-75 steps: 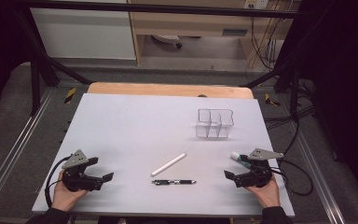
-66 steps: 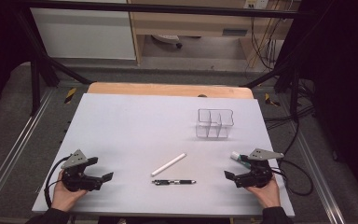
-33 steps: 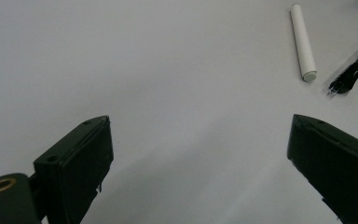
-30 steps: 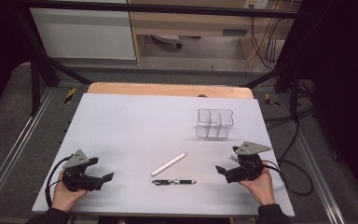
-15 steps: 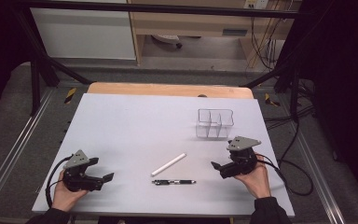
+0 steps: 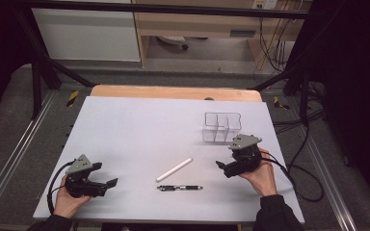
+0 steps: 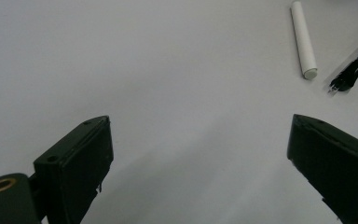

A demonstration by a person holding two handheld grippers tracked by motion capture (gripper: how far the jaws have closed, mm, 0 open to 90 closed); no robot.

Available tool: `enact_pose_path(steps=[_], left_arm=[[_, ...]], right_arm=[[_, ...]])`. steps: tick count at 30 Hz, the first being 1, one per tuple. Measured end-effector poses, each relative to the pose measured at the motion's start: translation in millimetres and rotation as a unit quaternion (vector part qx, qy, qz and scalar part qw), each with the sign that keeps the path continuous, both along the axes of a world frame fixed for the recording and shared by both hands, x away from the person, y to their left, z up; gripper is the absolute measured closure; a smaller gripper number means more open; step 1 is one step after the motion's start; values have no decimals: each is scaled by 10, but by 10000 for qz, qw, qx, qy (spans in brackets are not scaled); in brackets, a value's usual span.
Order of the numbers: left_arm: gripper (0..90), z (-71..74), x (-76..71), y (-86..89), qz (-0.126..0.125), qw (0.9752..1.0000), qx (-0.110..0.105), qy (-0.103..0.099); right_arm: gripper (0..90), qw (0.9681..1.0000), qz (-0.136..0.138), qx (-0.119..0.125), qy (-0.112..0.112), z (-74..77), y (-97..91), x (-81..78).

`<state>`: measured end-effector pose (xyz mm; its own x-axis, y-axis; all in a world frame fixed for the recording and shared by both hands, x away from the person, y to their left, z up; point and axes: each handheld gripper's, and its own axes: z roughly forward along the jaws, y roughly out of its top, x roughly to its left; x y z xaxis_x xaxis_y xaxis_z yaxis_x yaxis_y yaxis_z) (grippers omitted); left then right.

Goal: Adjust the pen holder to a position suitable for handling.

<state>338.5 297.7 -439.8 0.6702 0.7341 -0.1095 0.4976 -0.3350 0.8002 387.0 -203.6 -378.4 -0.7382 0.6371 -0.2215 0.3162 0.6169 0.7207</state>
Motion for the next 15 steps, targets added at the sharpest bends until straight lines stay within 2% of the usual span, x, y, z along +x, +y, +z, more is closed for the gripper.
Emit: enact_pose_path(steps=[6,15], left_arm=[[67,-2,2,2,0,10000,-3,4],[67,-6,5,-3,-1,10000,3,8]], right_arm=[[16,9999,18,-96,-50,19,25,69],[26,9992,83,-390,-54,33,91,214]])
